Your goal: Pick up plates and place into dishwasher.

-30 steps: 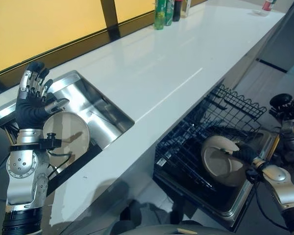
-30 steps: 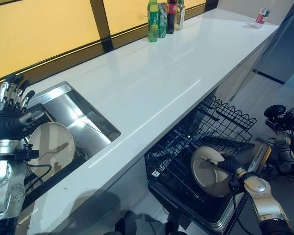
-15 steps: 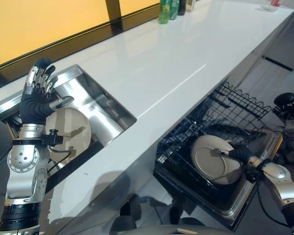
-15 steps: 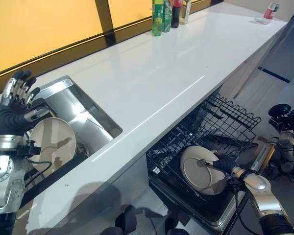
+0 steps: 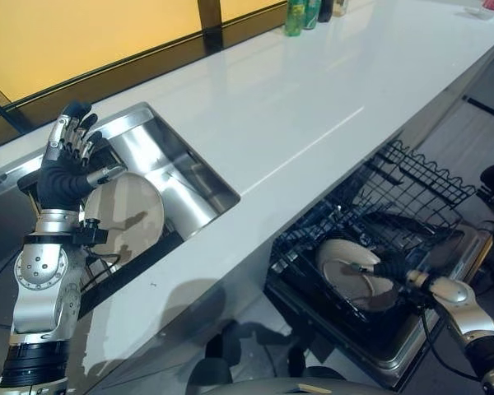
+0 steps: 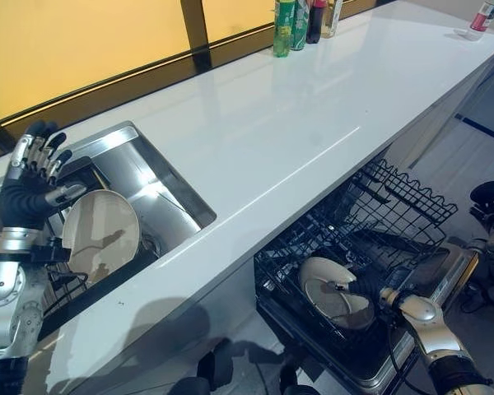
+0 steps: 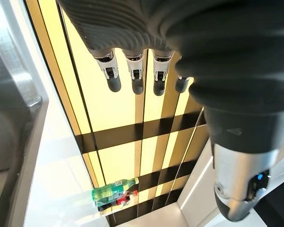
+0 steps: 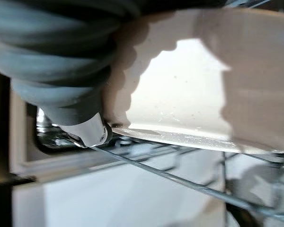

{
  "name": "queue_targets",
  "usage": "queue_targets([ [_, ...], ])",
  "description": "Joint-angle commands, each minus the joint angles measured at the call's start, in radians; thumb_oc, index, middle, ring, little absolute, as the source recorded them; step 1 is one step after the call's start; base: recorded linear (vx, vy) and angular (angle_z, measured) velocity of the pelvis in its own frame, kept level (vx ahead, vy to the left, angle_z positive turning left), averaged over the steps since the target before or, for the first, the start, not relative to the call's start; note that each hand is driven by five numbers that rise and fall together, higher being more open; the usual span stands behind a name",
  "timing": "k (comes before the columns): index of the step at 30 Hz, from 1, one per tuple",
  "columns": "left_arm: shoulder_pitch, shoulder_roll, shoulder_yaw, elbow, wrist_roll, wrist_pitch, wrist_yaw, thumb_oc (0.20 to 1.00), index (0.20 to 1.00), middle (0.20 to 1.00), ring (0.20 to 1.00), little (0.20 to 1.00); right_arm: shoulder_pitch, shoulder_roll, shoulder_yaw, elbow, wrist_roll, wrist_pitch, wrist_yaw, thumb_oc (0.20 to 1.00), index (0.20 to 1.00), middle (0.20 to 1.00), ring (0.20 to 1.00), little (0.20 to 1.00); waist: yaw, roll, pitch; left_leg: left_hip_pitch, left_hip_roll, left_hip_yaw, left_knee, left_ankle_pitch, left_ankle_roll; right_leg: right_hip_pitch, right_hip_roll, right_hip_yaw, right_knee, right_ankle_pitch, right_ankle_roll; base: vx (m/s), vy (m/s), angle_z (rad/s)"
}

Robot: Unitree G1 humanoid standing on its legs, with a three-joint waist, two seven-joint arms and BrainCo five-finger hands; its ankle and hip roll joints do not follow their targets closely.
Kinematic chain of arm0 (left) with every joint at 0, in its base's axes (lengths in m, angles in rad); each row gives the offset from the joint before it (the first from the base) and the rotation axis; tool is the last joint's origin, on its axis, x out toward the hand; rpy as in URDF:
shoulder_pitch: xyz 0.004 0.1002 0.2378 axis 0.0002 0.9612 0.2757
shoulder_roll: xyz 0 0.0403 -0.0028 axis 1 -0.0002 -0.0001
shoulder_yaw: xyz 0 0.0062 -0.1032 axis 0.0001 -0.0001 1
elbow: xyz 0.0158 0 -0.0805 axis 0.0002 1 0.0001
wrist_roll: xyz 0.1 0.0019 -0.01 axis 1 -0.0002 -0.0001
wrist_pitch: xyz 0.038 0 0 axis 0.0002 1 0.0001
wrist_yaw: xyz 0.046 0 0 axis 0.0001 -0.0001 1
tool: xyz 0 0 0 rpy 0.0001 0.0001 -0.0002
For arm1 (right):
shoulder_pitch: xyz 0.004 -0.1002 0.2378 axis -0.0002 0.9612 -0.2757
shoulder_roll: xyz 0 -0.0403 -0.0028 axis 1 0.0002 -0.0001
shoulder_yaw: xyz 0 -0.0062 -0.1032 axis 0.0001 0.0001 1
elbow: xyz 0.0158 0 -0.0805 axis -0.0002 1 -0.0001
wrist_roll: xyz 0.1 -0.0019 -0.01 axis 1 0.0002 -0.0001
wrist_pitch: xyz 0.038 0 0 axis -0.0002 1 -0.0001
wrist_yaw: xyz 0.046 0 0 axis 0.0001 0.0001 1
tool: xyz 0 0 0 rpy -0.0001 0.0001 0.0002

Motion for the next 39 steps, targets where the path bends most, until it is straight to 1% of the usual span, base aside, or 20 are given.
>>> queue_targets([
  [1, -0.069, 0.024, -0.038, -0.011, 0.016, -0.041, 0.040, 1.000, 1.000, 1.000, 1.000, 1.000, -0.015, 0.020, 0.129, -0.029, -0.059, -0.021, 0.062, 0.200, 0.200, 0.200, 0.200, 0.200, 0.021, -0.001, -0.012, -0.081, 0.024, -0.044, 0.050, 0.043, -0.010, -0.114, -0.016, -0.024, 0.100, -0.015, 0.001, -0.05, 0.043, 0.02],
  [3, -0.077, 0.024, -0.047, -0.015, 0.018, -0.044, 0.053, 1.000, 1.000, 1.000, 1.000, 1.000, -0.015, 0.026, 0.156, -0.025, -0.088, -0.017, 0.048, 0.200, 0.200, 0.200, 0.200, 0.200, 0.021, 0.003, 0.001, -0.086, 0.018, -0.047, 0.046, 0.045, -0.007, -0.119, -0.019, -0.023, 0.095, -0.011, 0.002, -0.08, 0.045, 0.00],
  [5, -0.086, 0.030, -0.058, -0.020, 0.016, -0.045, 0.069, 1.000, 1.000, 1.000, 1.000, 1.000, -0.020, 0.027, 0.168, -0.028, -0.080, -0.002, 0.044, 0.200, 0.200, 0.200, 0.200, 0.200, 0.020, 0.006, 0.011, -0.089, 0.013, -0.047, 0.040, 0.047, -0.004, -0.123, -0.022, -0.023, 0.090, -0.006, 0.003, -0.09, 0.042, 0.00],
  [8, -0.095, 0.025, -0.070, -0.020, 0.020, -0.055, 0.082, 1.000, 1.000, 1.000, 1.000, 1.000, -0.026, 0.047, 0.188, -0.012, -0.082, -0.006, 0.036, 0.200, 0.200, 0.200, 0.200, 0.200, 0.021, 0.010, 0.020, -0.089, 0.007, -0.046, 0.029, 0.049, 0.000, -0.124, -0.027, -0.022, 0.083, -0.002, 0.005, -0.06, 0.042, 0.03],
  [13, -0.093, 0.006, -0.072, -0.030, 0.035, -0.052, 0.085, 1.000, 1.000, 1.000, 1.000, 1.000, -0.017, 0.075, 0.191, -0.013, -0.085, -0.002, 0.001, 0.200, 0.200, 0.200, 0.200, 0.200, 0.023, 0.011, 0.017, -0.084, 0.001, -0.045, 0.020, 0.050, 0.001, -0.114, -0.031, -0.023, 0.072, 0.000, 0.007, -0.01, 0.013, 0.01],
  [18, -0.082, -0.004, -0.055, -0.037, 0.041, -0.039, 0.078, 1.000, 1.000, 1.000, 1.000, 1.000, 0.006, 0.093, 0.168, -0.021, -0.095, 0.010, -0.038, 0.200, 0.200, 0.200, 0.200, 0.200, 0.021, 0.008, 0.000, -0.069, 0.000, -0.042, 0.010, 0.052, 0.002, -0.096, -0.029, -0.023, 0.062, -0.001, 0.007, 0.00, 0.023, 0.04],
  [19, -0.081, -0.004, -0.053, -0.035, 0.041, -0.038, 0.078, 1.000, 1.000, 1.000, 1.000, 1.000, 0.010, 0.094, 0.163, -0.024, -0.095, 0.009, -0.041, 0.420, 0.420, 0.420, 0.420, 0.420, 0.020, 0.007, -0.003, -0.065, 0.001, -0.041, 0.007, 0.051, 0.002, -0.092, -0.029, -0.023, 0.061, -0.002, 0.007, 0.01, 0.024, 0.10],
  [20, -0.078, -0.006, -0.050, -0.035, 0.042, -0.035, 0.075, 1.000, 1.000, 1.000, 1.000, 1.000, 0.017, 0.100, 0.158, -0.031, -0.101, 0.010, -0.053, 0.815, 0.815, 0.815, 0.815, 0.815, 0.020, 0.005, -0.009, -0.060, 0.001, -0.039, 0.006, 0.051, 0.001, -0.087, -0.028, -0.023, 0.060, -0.003, 0.007, 0.01, 0.019, 0.11],
  [21, -0.075, -0.008, -0.047, -0.035, 0.042, -0.034, 0.072, 1.000, 1.000, 1.000, 1.000, 1.000, 0.022, 0.103, 0.155, -0.032, -0.104, 0.010, -0.060, 1.000, 1.000, 1.000, 1.000, 1.000, 0.020, 0.004, -0.012, -0.057, 0.002, -0.038, 0.005, 0.051, 0.001, -0.083, -0.028, -0.024, 0.060, -0.003, 0.007, 0.02, 0.016, 0.10],
  [27, -0.044, -0.020, -0.021, -0.039, 0.042, -0.023, 0.048, 1.000, 1.000, 1.000, 1.000, 1.000, 0.057, 0.114, 0.108, -0.065, -0.100, 0.017, -0.101, 1.000, 1.000, 1.000, 1.000, 1.000, 0.020, -0.011, -0.051, -0.022, 0.006, -0.029, -0.011, 0.044, 0.001, -0.044, -0.023, -0.027, 0.031, 0.001, 0.010, 0.02, 0.006, 0.03],
  [30, -0.033, -0.024, -0.011, -0.033, 0.043, -0.028, 0.042, 1.000, 1.000, 1.000, 1.000, 1.000, 0.065, 0.111, 0.086, -0.083, -0.098, 0.018, -0.119, 1.000, 1.000, 1.000, 1.000, 1.000, 0.019, -0.016, -0.062, -0.009, 0.008, -0.027, -0.015, 0.041, 0.000, -0.030, -0.020, -0.027, 0.022, 0.002, 0.011, 0.00, 0.000, 0.00],
  [35, -0.002, -0.027, 0.021, -0.026, 0.049, -0.033, 0.031, 1.000, 1.000, 1.000, 1.000, 1.000, 0.082, 0.100, 0.004, -0.147, -0.128, 0.006, -0.215, 1.000, 1.000, 1.000, 1.000, 1.000, 0.013, -0.024, -0.082, 0.016, 0.012, -0.020, -0.021, 0.033, 0.000, -0.005, -0.014, -0.025, 0.015, -0.002, 0.010, 0.00, 0.000, 0.00],
  [36, 0.005, -0.028, 0.026, -0.026, 0.048, -0.033, 0.033, 1.000, 1.000, 1.000, 1.000, 1.000, 0.083, 0.097, -0.017, -0.171, -0.129, 0.010, -0.232, 1.000, 1.000, 1.000, 1.000, 1.000, 0.013, -0.024, -0.084, 0.013, 0.013, -0.020, -0.022, 0.042, 0.000, -0.010, -0.013, -0.025, 0.017, 0.005, 0.010, 0.00, 0.000, 0.00],
  [39, 0.033, -0.041, 0.046, -0.010, 0.056, -0.057, 0.035, 1.000, 1.000, 1.000, 1.000, 1.000, 0.099, 0.098, -0.092, -0.263, -0.146, 0.024, -0.275, 1.000, 1.000, 1.000, 1.000, 1.000, 0.005, -0.025, -0.090, 0.021, 0.015, -0.019, -0.024, 0.039, 0.003, -0.007, -0.011, -0.024, 0.019, 0.003, 0.010, 0.00, 0.000, 0.00],
])
